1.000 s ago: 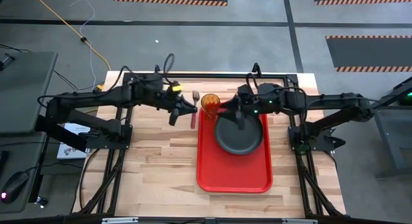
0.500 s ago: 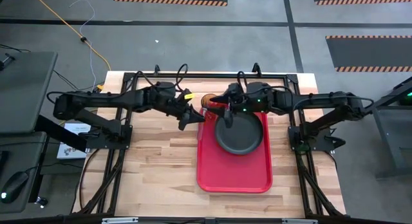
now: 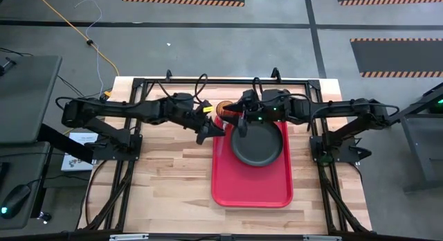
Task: Pick and place plate/cup/fork/spoon on tray
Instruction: Put the pink fork on the red tray to the bottom of the black plate
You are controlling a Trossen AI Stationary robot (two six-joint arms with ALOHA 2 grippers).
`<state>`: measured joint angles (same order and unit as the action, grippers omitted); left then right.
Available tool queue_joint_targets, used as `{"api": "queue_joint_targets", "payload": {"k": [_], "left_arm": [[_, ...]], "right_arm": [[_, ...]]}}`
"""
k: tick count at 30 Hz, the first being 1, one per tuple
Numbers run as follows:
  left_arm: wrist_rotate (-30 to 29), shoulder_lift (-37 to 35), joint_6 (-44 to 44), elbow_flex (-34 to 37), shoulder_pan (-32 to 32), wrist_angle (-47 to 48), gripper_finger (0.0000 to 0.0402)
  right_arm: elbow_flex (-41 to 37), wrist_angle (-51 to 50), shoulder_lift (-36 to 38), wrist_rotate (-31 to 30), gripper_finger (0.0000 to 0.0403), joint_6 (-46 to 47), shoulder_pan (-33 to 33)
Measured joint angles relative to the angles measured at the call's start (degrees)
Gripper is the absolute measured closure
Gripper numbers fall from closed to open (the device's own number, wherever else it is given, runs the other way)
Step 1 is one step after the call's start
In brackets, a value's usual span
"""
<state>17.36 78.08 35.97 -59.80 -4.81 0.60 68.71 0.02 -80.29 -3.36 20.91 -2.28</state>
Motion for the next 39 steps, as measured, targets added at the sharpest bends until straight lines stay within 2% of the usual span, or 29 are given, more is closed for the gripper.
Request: {"api": "queue_joint_targets", "payload": {"k": [4,13,17,22,26,30,34,39], "left_arm": [[-0.3,0.0,0.2,0.0,-0.1,-0.3,0.0377],[-0.3,-0.1,0.0,0.0,-0.8,0.0,0.0377],[-0.7,-0.1,0.0,0.0,-1.2,-0.3,0.0368],[0.4,-0.1,-2.2,-0.1,-1.6,-1.2,0.0316],[0.6,-0.3,-4.7,-0.5,-3.2,-0.7,0.0266],[0.5,-0.3,-8.6,-4.1,-5.6,-0.5,0.0221],[0.5,-0.4,-15.4,-9.3,-7.6,-0.5,0.0201],[0.5,-0.4,-22.2,-14.9,-8.8,-0.5,0.0202]], "right_arm": [[0.0,-0.8,0.1,0.0,0.0239,0.0,-0.1],[0.0,-1.1,0.2,0.6,0.0390,0.0,-0.1],[0.0,-2.8,1.1,1.0,0.0394,0.0,-0.5],[0.0,-7.0,4.7,1.1,0.0400,-0.5,-1.5],[0.0,-15.7,8.6,0.7,0.0401,-1.4,-1.9],[0.0,-28.0,13.0,0.6,0.0402,1.1,-1.4],[-2.5,-38.0,17.3,-1.1,0.0402,7.6,3.3],[-14.7,-35.1,25.0,-11.4,0.0402,24.8,15.4]]}}
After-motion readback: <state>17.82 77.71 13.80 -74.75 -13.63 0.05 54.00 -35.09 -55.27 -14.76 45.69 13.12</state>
